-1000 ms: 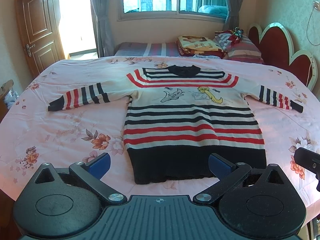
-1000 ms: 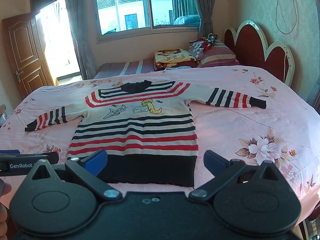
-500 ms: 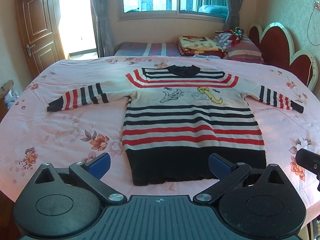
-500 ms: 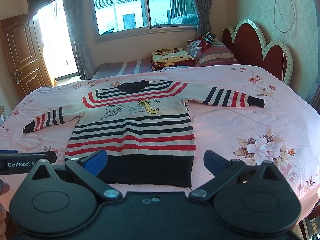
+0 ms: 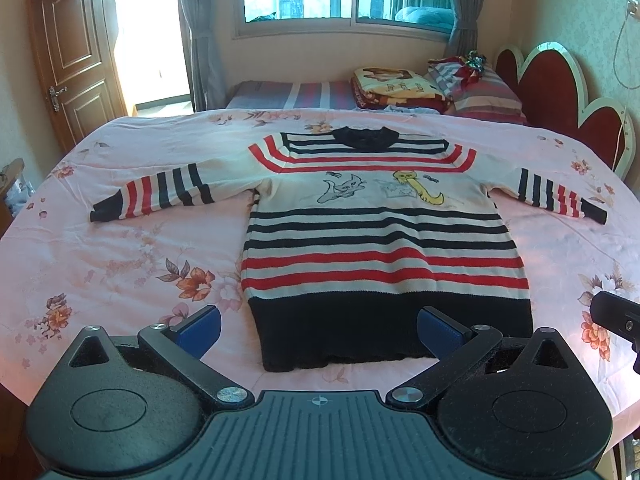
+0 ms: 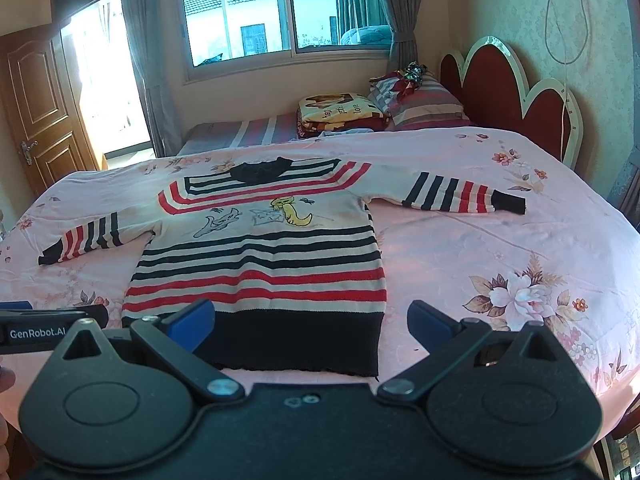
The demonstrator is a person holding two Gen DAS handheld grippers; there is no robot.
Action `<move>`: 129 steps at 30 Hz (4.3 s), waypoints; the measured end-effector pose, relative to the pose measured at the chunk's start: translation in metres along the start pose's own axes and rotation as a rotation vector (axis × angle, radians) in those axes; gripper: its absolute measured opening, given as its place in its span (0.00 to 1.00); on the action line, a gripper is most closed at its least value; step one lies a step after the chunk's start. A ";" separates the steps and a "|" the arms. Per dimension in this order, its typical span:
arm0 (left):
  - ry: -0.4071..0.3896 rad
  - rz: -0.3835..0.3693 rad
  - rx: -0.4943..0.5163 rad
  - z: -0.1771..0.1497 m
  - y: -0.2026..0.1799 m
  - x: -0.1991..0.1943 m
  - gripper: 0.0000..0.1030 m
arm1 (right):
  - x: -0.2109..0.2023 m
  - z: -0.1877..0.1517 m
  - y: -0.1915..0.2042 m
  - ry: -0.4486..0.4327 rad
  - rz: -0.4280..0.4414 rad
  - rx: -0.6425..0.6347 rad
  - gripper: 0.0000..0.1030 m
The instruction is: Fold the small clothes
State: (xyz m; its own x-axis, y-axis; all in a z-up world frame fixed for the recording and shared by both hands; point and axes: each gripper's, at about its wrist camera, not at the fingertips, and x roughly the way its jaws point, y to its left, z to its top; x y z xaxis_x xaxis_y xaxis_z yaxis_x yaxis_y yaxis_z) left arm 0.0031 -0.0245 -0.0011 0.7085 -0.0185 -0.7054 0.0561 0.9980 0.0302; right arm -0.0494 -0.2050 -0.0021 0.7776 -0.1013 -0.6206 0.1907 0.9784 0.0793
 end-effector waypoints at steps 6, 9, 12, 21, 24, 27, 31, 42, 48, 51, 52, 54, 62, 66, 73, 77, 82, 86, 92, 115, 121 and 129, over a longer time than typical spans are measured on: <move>-0.001 0.001 0.005 0.001 0.000 0.001 1.00 | 0.001 0.001 0.001 0.002 -0.002 0.000 0.99; 0.000 0.002 0.004 0.002 0.000 0.001 1.00 | 0.002 0.001 0.001 0.002 -0.004 0.000 0.99; 0.002 0.002 0.003 0.002 0.000 0.002 1.00 | 0.003 0.002 0.001 0.003 -0.009 0.001 0.99; 0.001 0.003 0.008 0.004 0.000 0.003 1.00 | 0.004 0.002 0.001 0.003 -0.009 -0.001 0.99; 0.002 0.004 0.008 0.004 -0.001 0.004 1.00 | 0.004 0.002 0.001 0.005 -0.008 0.001 0.99; 0.001 0.005 0.009 0.004 -0.001 0.004 1.00 | 0.005 0.003 0.001 0.004 -0.011 -0.002 0.99; 0.004 0.009 0.009 0.006 -0.001 0.007 1.00 | 0.009 0.005 0.002 0.010 -0.008 -0.002 0.99; 0.021 0.034 0.009 0.016 0.002 0.033 1.00 | 0.028 0.012 0.001 0.011 -0.015 0.005 0.99; 0.042 0.053 0.012 0.027 -0.001 0.058 1.00 | 0.053 0.019 -0.005 0.023 -0.043 -0.006 0.99; 0.054 0.064 0.011 0.037 -0.005 0.076 1.00 | 0.071 0.026 -0.013 0.033 -0.046 0.004 0.99; 0.054 0.066 0.011 0.041 -0.008 0.083 1.00 | 0.078 0.028 -0.017 0.032 -0.049 0.008 0.99; 0.054 0.069 0.008 0.051 -0.013 0.096 1.00 | 0.093 0.034 -0.027 0.029 -0.062 0.014 0.99; 0.075 0.069 -0.008 0.091 -0.039 0.160 1.00 | 0.161 0.061 -0.087 0.014 -0.115 0.091 0.98; 0.098 0.075 -0.025 0.107 -0.052 0.193 1.00 | 0.196 0.075 -0.119 0.053 -0.139 0.121 0.89; 0.135 0.100 -0.016 0.129 -0.076 0.253 1.00 | 0.258 0.094 -0.170 0.103 -0.205 0.169 0.87; 0.155 0.116 -0.012 0.139 -0.084 0.280 1.00 | 0.292 0.100 -0.200 0.138 -0.241 0.211 0.82; 0.169 0.130 -0.008 0.147 -0.089 0.305 1.00 | 0.331 0.105 -0.239 0.180 -0.293 0.272 0.78; 0.166 0.120 -0.005 0.153 -0.091 0.316 1.00 | 0.350 0.107 -0.274 0.199 -0.306 0.389 0.77; 0.166 0.111 -0.007 0.158 -0.090 0.326 1.00 | 0.369 0.115 -0.300 0.177 -0.345 0.444 0.77; 0.098 0.114 -0.126 0.174 -0.027 0.312 1.00 | 0.372 0.208 -0.081 -0.068 0.202 0.036 0.08; 0.145 0.052 -0.129 0.176 -0.013 0.327 1.00 | 0.422 0.162 0.019 0.179 0.357 -0.107 0.49; 0.236 -0.225 -0.217 0.181 -0.037 0.377 1.00 | 0.377 0.154 -0.028 0.077 0.220 -0.068 0.60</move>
State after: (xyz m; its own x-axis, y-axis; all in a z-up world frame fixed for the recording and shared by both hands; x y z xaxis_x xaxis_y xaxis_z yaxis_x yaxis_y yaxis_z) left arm 0.3957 -0.0797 -0.1403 0.5132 -0.2493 -0.8213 0.0237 0.9606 -0.2768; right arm 0.3311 -0.2987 -0.1182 0.7476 0.1273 -0.6519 -0.0209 0.9855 0.1685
